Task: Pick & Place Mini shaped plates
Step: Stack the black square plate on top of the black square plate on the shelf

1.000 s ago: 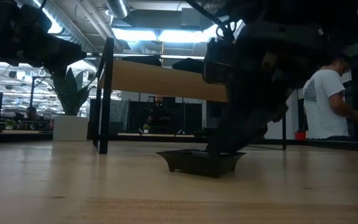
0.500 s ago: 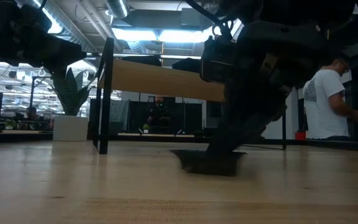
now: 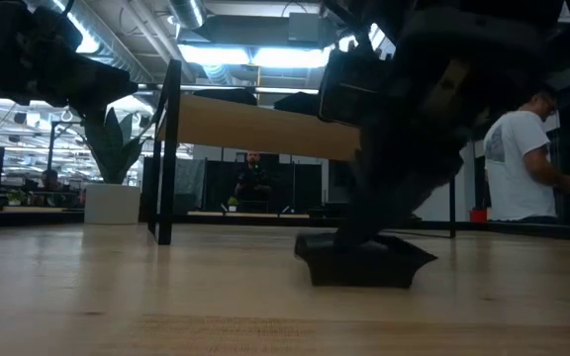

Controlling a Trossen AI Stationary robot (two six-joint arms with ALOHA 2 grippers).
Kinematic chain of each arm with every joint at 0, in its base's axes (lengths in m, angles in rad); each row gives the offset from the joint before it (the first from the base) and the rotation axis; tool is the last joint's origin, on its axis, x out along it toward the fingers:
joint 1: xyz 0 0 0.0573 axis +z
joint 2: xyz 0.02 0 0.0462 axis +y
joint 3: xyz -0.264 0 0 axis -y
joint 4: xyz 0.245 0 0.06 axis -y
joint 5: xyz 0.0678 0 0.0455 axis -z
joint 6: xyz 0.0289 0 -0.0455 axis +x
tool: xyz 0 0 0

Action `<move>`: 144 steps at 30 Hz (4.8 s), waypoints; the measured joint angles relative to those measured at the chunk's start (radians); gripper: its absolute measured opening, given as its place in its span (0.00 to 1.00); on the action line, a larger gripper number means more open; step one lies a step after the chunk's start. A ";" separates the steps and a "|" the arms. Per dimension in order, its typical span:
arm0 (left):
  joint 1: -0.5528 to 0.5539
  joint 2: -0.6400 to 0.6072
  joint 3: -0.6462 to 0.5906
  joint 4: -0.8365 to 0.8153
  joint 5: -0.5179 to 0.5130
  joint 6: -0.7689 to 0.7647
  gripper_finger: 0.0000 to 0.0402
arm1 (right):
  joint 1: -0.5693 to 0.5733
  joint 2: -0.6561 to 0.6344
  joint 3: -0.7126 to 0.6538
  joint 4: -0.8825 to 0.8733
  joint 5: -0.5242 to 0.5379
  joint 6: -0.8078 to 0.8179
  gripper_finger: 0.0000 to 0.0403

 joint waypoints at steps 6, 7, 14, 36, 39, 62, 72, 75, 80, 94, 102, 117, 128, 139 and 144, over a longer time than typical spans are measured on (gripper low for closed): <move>0.000 0.000 0.000 0.000 0.000 0.000 0.27 | -0.023 -0.003 0.050 -0.008 -0.104 -0.059 0.01; 0.000 0.000 0.000 0.000 0.000 0.000 0.27 | -0.027 -0.005 0.063 -0.012 -0.109 -0.072 0.01; 0.000 0.000 0.000 -0.001 0.000 0.000 0.28 | -0.045 -0.069 0.180 -0.225 -0.066 -0.156 0.01; 0.000 0.000 0.000 0.001 0.001 0.000 0.27 | -0.207 -0.314 0.401 -0.547 0.190 -0.337 0.01; 0.000 0.000 0.000 0.001 0.001 0.000 0.28 | -0.264 -0.330 0.401 -0.546 0.190 -0.337 0.01; 0.000 0.000 0.000 0.001 0.000 0.000 0.27 | -0.544 -0.360 0.397 -0.635 0.188 -0.095 0.01; 0.000 0.000 0.000 0.001 0.000 0.000 0.27 | -0.544 -0.347 0.396 -0.666 0.188 -0.076 0.02; 0.000 0.000 0.000 0.001 0.000 0.000 0.27 | -0.544 -0.347 0.396 -0.682 0.188 -0.074 0.06; 0.000 0.000 0.000 0.001 0.000 0.000 0.28 | -0.544 -0.347 0.396 -0.688 0.188 -0.108 0.13; 0.000 0.000 0.000 0.001 0.000 0.000 0.28 | -0.544 -0.349 0.422 -0.698 0.138 -0.190 0.24; 0.000 0.000 0.000 0.000 0.000 0.000 0.27 | -0.493 -0.390 0.426 -0.735 0.108 -0.661 0.25; 0.000 0.000 0.000 0.000 0.001 0.000 0.27 | -0.346 -0.391 0.425 -0.797 0.421 -1.311 0.25; 0.000 0.000 0.000 0.001 0.001 0.000 0.27 | -0.361 -0.391 0.425 -0.793 0.442 -1.440 0.25; 0.000 0.000 0.000 0.001 0.000 0.000 0.28 | -0.369 -0.366 0.400 -0.779 0.441 -1.436 0.25; 0.000 0.000 0.000 0.000 0.001 0.000 0.27 | -0.369 -0.341 0.398 -0.771 0.439 -1.438 0.25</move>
